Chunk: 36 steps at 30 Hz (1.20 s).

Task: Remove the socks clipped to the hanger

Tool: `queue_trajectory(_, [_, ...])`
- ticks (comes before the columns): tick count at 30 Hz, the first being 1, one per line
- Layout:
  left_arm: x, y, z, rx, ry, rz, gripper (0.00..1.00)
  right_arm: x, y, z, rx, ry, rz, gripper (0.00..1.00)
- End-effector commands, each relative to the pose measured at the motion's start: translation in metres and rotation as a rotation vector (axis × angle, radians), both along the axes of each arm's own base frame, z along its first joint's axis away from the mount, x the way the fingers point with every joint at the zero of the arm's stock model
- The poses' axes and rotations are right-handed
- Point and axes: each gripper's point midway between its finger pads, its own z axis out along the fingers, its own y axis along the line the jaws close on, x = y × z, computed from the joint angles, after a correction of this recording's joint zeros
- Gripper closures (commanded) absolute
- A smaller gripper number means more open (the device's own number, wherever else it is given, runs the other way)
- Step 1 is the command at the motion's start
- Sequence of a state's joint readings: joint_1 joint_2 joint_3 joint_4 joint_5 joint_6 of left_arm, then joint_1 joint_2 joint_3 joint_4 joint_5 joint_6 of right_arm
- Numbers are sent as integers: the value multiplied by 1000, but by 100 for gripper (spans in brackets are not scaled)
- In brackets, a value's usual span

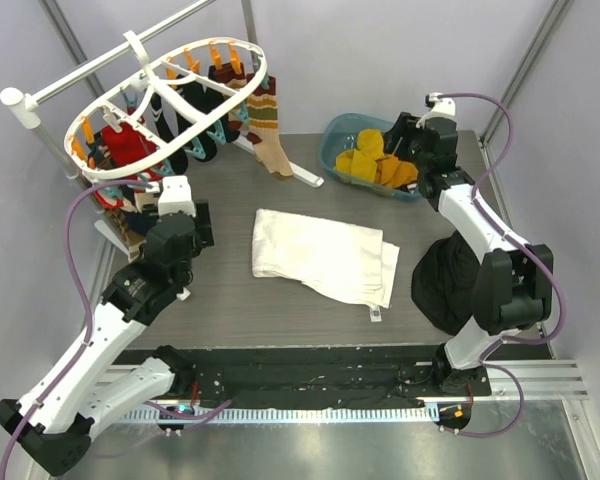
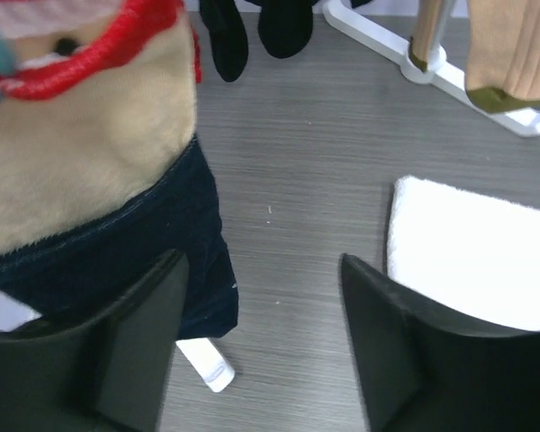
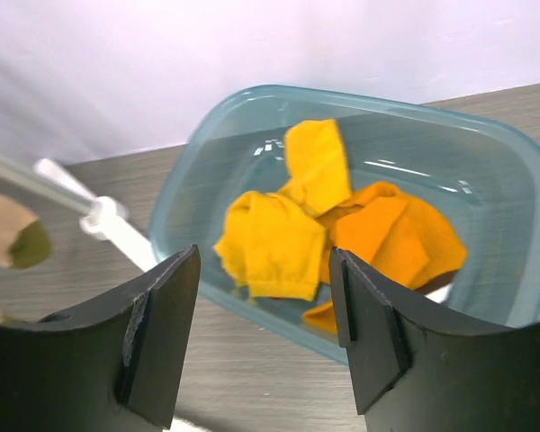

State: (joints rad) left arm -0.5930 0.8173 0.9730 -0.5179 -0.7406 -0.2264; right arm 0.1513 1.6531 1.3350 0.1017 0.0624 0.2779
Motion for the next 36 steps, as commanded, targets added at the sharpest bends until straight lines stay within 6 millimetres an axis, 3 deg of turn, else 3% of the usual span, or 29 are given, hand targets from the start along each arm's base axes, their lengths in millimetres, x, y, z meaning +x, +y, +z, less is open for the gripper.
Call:
queue_trajectory(1, [3, -14, 21, -41, -47, -80, 48, -26, 25, 15, 87, -25, 121, 34])
queue_trajectory(7, [5, -30, 25, -73, -48, -161, 83, -61, 33, 33, 138, -74, 173, 34])
queue_trajectory(8, [6, -31, 26, -72, -46, -165, 87, -69, 37, 47, 155, -112, 198, 33])
queue_trajectory(10, [7, -34, 22, -67, -27, -175, 96, -80, 52, 56, 187, -142, 253, 34])
queue_trajectory(12, [8, -33, 23, -72, -23, -161, 98, -93, 68, 67, 199, -167, 324, 33])
queue_trajectory(15, [5, -14, 22, -52, -15, -59, 80, -107, 87, 77, 190, -190, 368, 33])
queue_trajectory(16, [2, -7, 19, -40, -8, -25, 61, -112, 96, 77, 181, -189, 387, 33])
queue_trajectory(18, [-5, 13, 22, -25, -37, 71, 39, -116, 101, 79, 168, -193, 389, 33])
queue_trajectory(21, [-17, 36, 24, -14, -76, 167, 27, -121, 110, 77, 153, -182, 407, 33])
queue_trajectory(27, [-27, 58, 28, 28, -127, 251, 15, -126, 115, 75, 153, -175, 414, 33])
queue_trajectory(36, [-17, 55, 34, 21, -139, 249, 15, -133, 123, 76, 158, -171, 438, 32])
